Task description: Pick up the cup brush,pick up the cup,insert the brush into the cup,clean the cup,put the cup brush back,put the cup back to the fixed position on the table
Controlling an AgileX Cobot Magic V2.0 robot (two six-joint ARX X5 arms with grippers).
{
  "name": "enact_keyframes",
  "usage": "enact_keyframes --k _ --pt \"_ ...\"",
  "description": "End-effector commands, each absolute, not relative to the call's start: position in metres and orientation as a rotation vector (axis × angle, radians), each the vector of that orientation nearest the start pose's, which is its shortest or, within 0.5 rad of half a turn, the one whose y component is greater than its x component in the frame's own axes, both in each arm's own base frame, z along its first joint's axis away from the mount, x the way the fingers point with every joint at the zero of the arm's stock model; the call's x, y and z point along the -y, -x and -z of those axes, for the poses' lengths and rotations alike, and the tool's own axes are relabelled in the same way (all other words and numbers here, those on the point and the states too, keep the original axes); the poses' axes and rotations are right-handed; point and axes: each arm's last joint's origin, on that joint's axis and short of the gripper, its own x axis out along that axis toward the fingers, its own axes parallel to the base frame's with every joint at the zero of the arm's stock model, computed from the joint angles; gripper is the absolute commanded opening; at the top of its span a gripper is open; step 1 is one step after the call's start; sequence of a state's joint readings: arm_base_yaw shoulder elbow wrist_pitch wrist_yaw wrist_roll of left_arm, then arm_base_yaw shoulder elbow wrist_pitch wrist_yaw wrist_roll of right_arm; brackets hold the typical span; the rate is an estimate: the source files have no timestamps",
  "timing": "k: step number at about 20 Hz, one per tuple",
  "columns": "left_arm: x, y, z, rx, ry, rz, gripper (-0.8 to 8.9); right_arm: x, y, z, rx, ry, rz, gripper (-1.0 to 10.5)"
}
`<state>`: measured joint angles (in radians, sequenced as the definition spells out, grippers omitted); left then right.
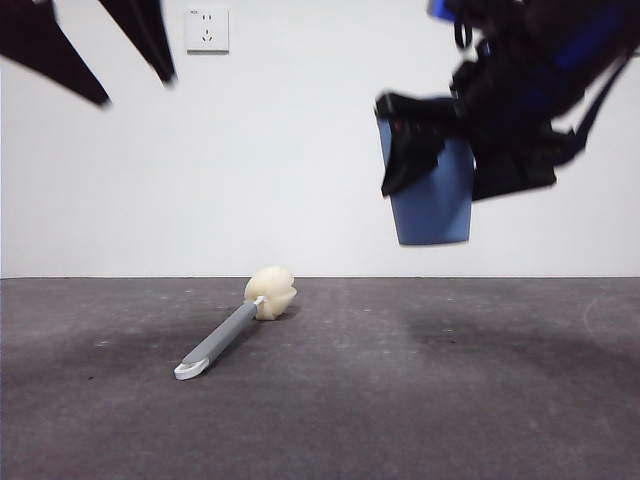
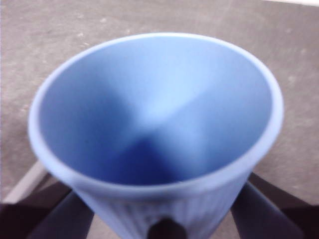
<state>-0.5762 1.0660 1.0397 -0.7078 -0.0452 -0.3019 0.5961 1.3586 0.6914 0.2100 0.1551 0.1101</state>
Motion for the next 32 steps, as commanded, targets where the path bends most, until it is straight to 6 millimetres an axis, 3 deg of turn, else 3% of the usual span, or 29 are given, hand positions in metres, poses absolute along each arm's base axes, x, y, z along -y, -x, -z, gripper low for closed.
enact_keyframes --k 1,5,8,17,19,24,27,29,32 --pt "0.102 -0.159 -0.334 -0.735 0.05 0.406 3.24 -0.147 -0.245 -0.199 -0.434 0.027 -0.392 -0.2" --pt "0.089 -0.139 -0.344 -0.702 0.062 0.413 3.24 -0.137 -0.269 -0.173 -0.441 0.032 -0.403 -0.2" --pt "0.087 -0.136 -0.344 -0.703 0.062 0.412 3.23 -0.134 -0.281 -0.15 -0.466 0.046 -0.396 -0.2" --pt "0.087 -0.136 -0.344 -0.703 0.061 0.41 3.23 -0.134 -0.286 -0.119 -0.545 0.099 -0.423 -0.2" --pt "0.087 -0.136 -0.344 -0.703 0.061 0.41 3.23 -0.133 -0.283 -0.115 -0.59 0.115 -0.418 0.5" --pt "0.087 -0.136 -0.344 -0.702 0.06 0.41 3.23 -0.131 -0.279 -0.109 -0.676 0.134 -0.414 3.9" --pt "0.087 -0.136 -0.344 -0.703 0.06 0.411 3.23 -0.131 -0.278 -0.111 -0.679 0.131 -0.413 4.2" --pt "0.087 -0.136 -0.344 -0.703 0.06 0.41 3.23 -0.131 -0.278 -0.116 -0.665 0.122 -0.411 5.1" --pt "0.087 -0.136 -0.344 -0.703 0.06 0.411 3.22 -0.13 -0.277 -0.125 -0.636 0.114 -0.413 5.1"
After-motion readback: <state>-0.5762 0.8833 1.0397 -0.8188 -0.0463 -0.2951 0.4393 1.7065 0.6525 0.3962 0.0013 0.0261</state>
